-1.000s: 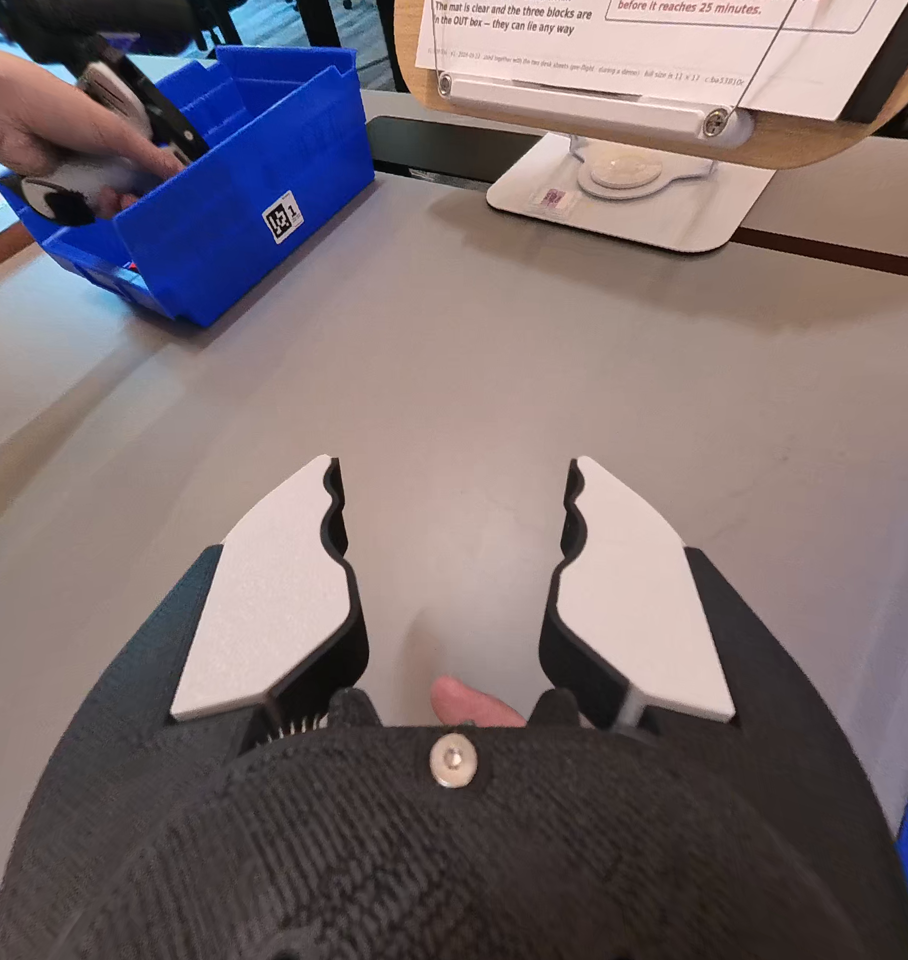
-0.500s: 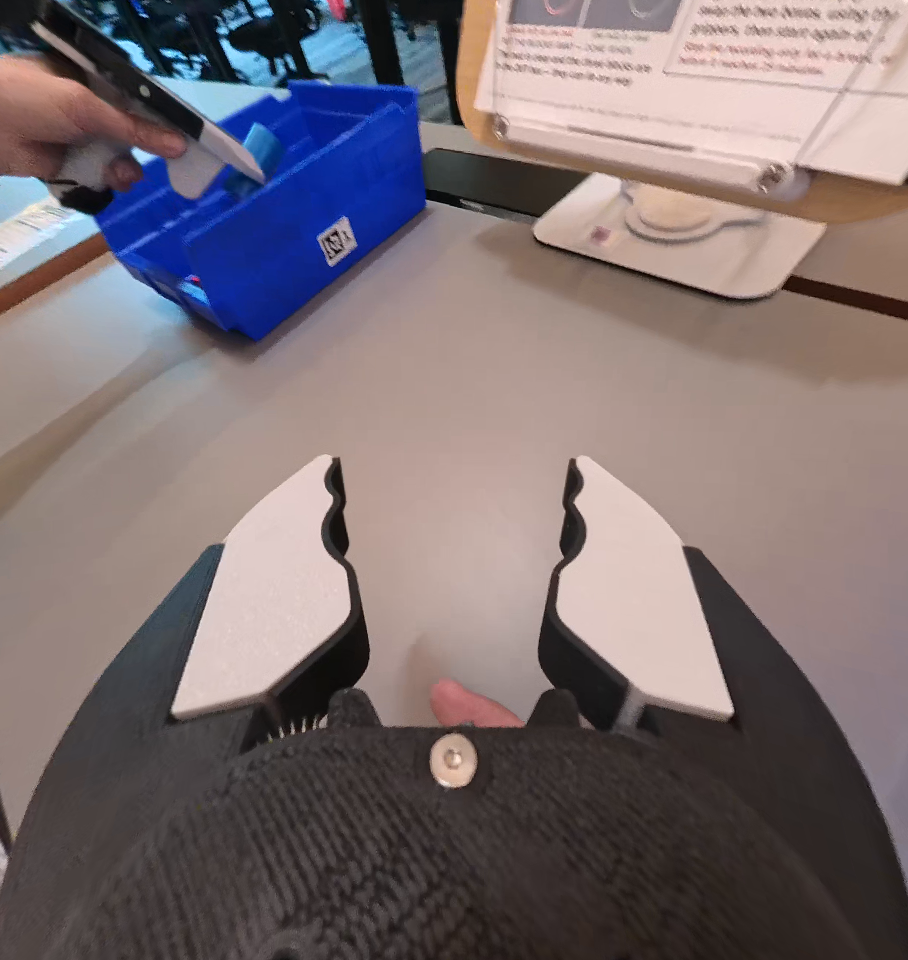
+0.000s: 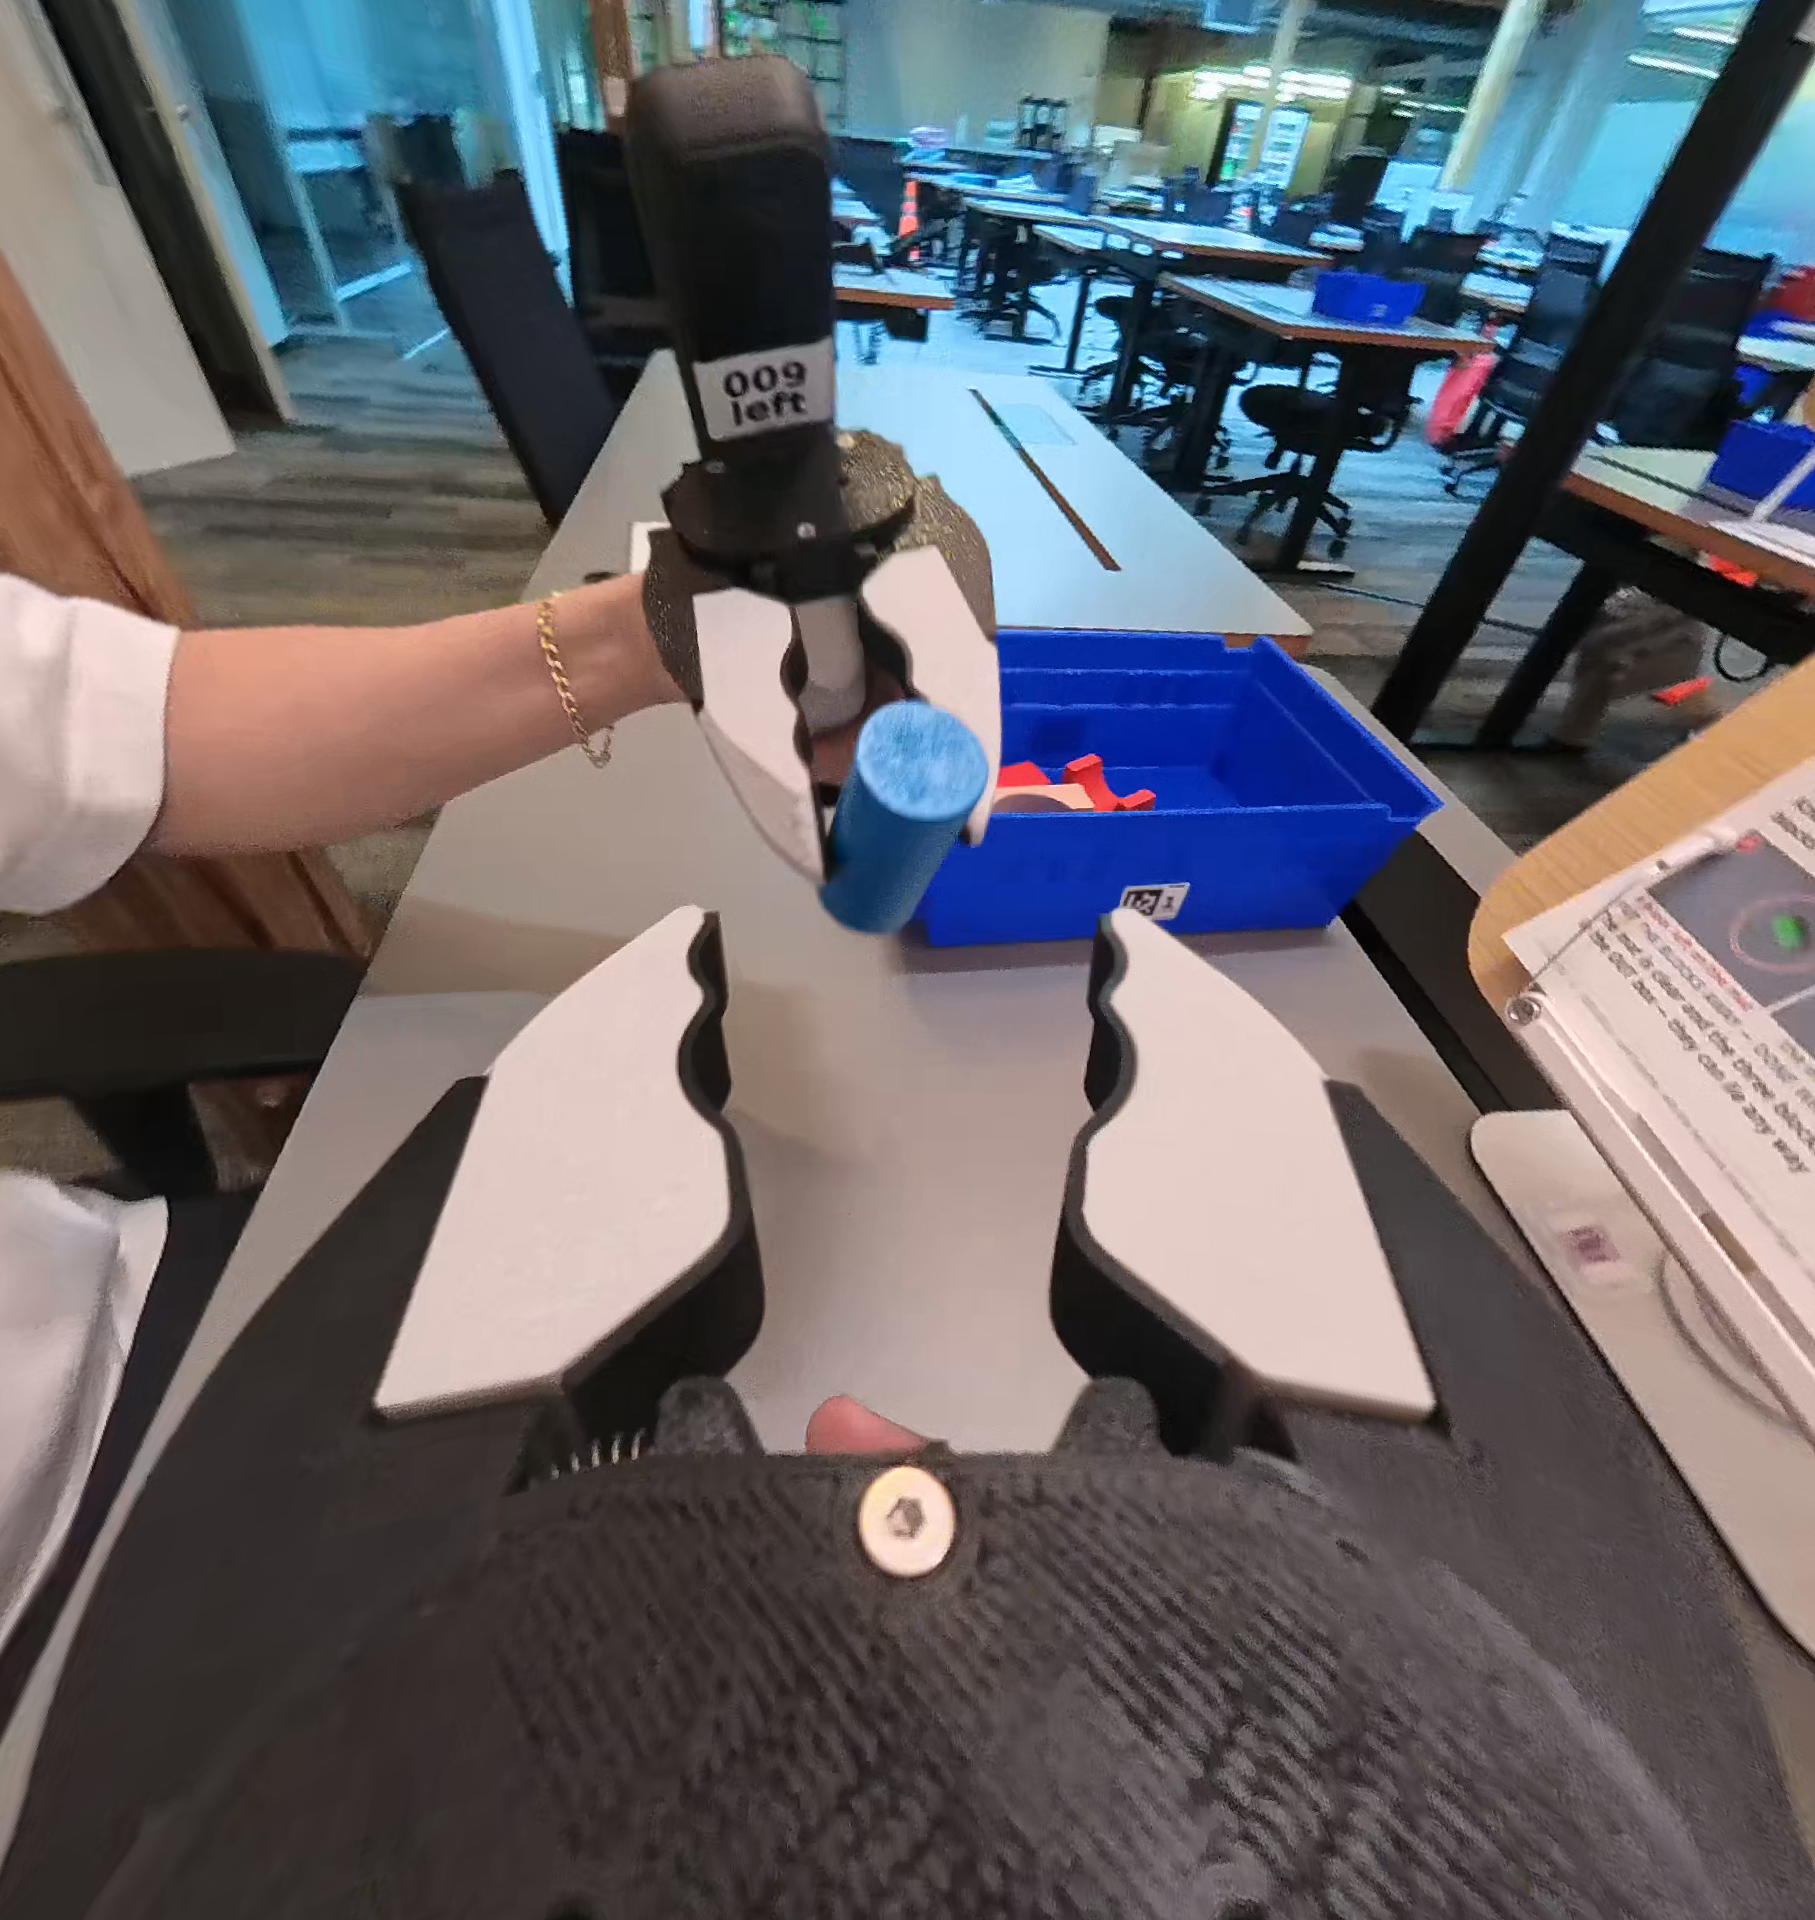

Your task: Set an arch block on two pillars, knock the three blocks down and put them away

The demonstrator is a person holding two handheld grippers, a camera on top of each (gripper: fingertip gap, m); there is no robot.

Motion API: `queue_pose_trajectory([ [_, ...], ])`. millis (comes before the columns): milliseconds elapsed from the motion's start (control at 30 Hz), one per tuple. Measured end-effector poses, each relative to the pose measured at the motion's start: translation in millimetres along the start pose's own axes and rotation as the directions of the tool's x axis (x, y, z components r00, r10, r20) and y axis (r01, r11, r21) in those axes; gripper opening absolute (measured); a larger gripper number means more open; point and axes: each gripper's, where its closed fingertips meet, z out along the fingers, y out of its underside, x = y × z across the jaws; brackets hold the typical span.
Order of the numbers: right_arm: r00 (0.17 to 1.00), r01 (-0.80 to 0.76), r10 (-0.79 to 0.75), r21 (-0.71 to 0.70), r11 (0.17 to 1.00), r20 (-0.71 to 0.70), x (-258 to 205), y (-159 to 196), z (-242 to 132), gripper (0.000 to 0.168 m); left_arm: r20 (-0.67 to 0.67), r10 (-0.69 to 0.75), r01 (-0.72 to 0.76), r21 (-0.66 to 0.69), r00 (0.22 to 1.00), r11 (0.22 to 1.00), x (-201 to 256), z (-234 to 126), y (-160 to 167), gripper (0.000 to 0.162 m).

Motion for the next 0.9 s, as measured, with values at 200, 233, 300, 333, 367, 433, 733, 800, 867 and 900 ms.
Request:
queue_pose_trajectory([
  [200, 0.998, 0.027, -0.025, -0.034, 0.999, 0.052, -10, 11, -11, 0.052, -0.108, 0.045, -0.036, 0.084, 0.993, 0.996, 27, 44, -3, 0.033],
  [233, 0.999, 0.030, -0.029, -0.033, 0.999, 0.043, -9, 12, -13, 0.049, -0.117, 0.045, -0.034, 0.094, 0.992, 0.995, 29, 49, -4, 0.033],
  [300, 0.999, 0.024, -0.022, -0.036, 0.999, 0.044, -11, 15, -16, 0.046, -0.128, 0.049, -0.035, 0.112, 0.991, 0.993, 32, 57, -5, 0.033],
  [333, 0.998, 0.021, -0.019, -0.035, 0.999, 0.059, -14, 16, -17, 0.046, -0.128, 0.053, -0.038, 0.118, 0.990, 0.992, 32, 60, -5, 0.033],
  [367, 0.998, 0.023, -0.020, -0.037, 0.999, 0.064, -15, 17, -18, 0.046, -0.132, 0.057, -0.041, 0.124, 0.990, 0.991, 33, 62, -6, 0.033],
  [433, 0.998, 0.026, -0.023, -0.049, 0.998, 0.062, -15, 20, -18, 0.046, -0.139, 0.062, -0.043, 0.131, 0.988, 0.990, 36, 65, -7, 0.033],
  [733, 0.998, 0.035, -0.031, -0.058, 0.998, 0.058, -15, 28, -11, 0.032, -0.132, 0.057, -0.039, 0.133, 0.990, 0.990, 38, 68, -6, 0.033],
  [800, 0.998, 0.045, -0.041, -0.095, 0.994, 0.043, -13, 34, -9, 0.032, -0.116, 0.022, -0.009, 0.115, 0.993, 0.993, 37, 69, -1, 0.032],
  [867, 0.997, 0.069, -0.072, -0.131, 0.989, -0.018, -4, 40, -10, 0.032, -0.055, -0.009, 0.015, 0.099, 0.998, 0.995, 32, 70, 3, 0.035],
  [900, 0.995, 0.060, -0.072, -0.155, 0.986, -0.075, 6, 44, -12, 0.031, -0.007, -0.013, 0.014, 0.099, 1.000, 0.995, 28, 70, 5, 0.040],
])
